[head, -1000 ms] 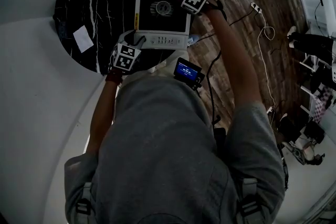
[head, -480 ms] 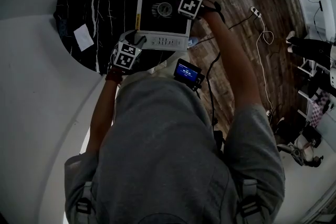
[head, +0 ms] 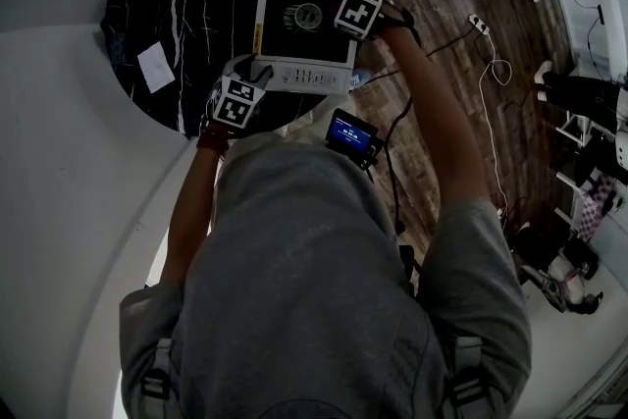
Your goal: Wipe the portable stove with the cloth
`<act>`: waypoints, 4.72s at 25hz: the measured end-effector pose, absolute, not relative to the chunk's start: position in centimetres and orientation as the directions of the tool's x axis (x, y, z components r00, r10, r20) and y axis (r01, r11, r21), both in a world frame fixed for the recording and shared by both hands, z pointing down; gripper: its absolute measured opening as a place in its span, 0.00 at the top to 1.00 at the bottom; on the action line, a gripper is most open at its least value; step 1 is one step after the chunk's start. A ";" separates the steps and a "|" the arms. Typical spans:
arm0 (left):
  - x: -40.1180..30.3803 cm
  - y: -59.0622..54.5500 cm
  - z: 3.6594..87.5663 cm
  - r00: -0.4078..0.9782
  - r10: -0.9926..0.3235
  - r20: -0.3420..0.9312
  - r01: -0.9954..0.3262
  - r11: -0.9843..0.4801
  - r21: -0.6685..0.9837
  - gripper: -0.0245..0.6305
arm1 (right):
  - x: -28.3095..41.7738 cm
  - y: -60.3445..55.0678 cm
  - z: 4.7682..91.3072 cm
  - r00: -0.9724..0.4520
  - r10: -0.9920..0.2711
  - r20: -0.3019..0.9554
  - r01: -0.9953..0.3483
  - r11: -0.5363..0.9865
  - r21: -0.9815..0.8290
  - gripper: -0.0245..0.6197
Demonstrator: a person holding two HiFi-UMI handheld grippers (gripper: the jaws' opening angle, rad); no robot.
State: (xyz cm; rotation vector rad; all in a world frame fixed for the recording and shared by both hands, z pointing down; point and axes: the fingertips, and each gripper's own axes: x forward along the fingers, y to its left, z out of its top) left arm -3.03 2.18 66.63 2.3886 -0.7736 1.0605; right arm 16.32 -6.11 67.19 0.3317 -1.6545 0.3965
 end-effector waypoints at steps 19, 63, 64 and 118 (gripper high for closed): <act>-2.9 2.3 66.6 0.553 -0.307 0.774 -0.619 -0.774 0.135 0.66 | 16.0 -4.0 67.0 -0.142 0.058 0.988 -0.431 0.895 -0.115 0.76; -2.9 2.6 66.7 0.577 -0.301 0.759 -0.587 -0.799 0.129 0.68 | 10.0 3.0 61.7 -0.505 -0.136 0.852 -0.447 0.886 -0.124 0.75; -2.9 2.5 66.7 0.577 -0.301 0.760 -0.587 -0.799 0.129 0.68 | 10.0 3.3 62.8 -0.459 -0.114 0.881 -0.423 0.900 -0.103 0.75; -2.2 2.8 66.1 0.591 -0.286 0.754 -0.571 -0.809 0.140 0.66 | 2.3 2.4 66.2 -0.253 0.139 0.957 -0.227 0.953 -0.199 0.75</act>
